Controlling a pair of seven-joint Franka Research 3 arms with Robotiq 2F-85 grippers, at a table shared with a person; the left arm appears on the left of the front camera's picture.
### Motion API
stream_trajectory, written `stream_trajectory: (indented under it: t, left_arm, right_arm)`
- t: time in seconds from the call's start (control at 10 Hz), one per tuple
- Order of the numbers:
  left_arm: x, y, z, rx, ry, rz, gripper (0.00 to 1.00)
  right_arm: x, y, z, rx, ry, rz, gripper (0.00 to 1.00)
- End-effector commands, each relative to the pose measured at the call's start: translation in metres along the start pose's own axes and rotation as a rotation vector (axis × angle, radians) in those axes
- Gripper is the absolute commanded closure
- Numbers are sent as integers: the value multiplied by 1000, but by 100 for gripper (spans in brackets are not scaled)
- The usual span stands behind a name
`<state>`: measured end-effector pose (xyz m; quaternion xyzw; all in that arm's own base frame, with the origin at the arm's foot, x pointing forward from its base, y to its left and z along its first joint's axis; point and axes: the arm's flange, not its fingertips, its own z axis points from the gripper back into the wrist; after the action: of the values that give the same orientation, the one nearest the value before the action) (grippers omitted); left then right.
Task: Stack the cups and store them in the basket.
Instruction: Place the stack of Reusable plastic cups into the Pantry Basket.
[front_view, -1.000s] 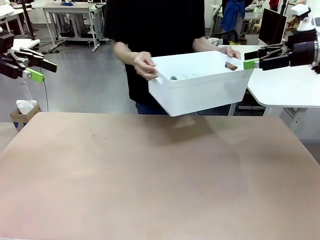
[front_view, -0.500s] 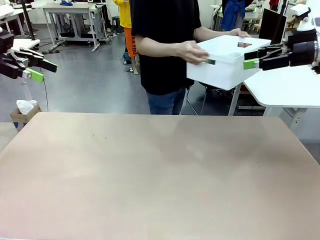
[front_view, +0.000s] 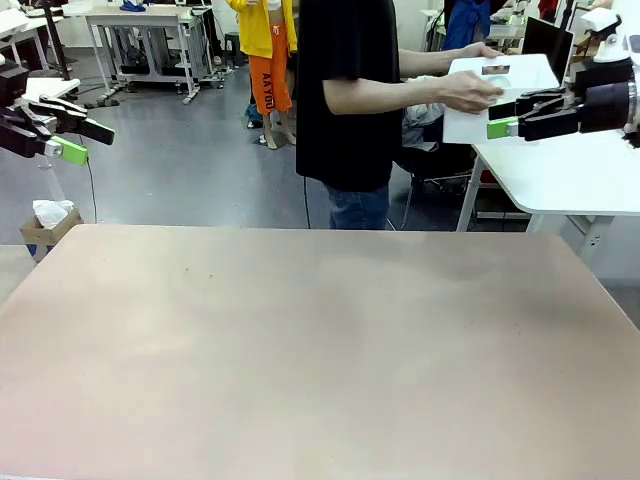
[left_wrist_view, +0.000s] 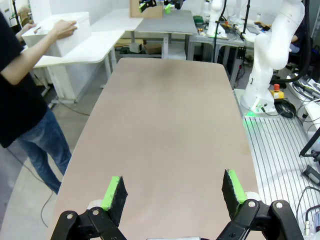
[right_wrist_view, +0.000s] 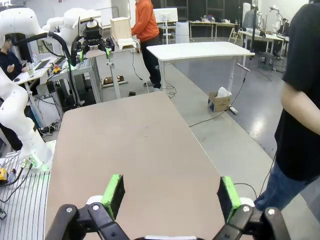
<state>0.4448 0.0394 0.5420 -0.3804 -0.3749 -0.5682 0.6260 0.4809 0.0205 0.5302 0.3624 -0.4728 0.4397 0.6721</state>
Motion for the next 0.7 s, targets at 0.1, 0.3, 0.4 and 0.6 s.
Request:
stream_trajectory:
  t: [0.1, 0.3, 0.4, 0.6]
  left_arm:
    - [3, -2, 0, -4, -7, 4, 0]
    - [3, -2, 0, -4, -7, 4, 0]
    - [3, -2, 0, -4, -7, 4, 0]
    - [3, -2, 0, -4, -7, 4, 0]
  right_arm:
    - [4, 0, 1, -12, 18, -13, 0]
    - [4, 0, 1, -12, 18, -13, 0]
    - [4, 0, 1, -12, 18, -13, 0]
    - [4, 0, 1, -12, 18, -13, 0]
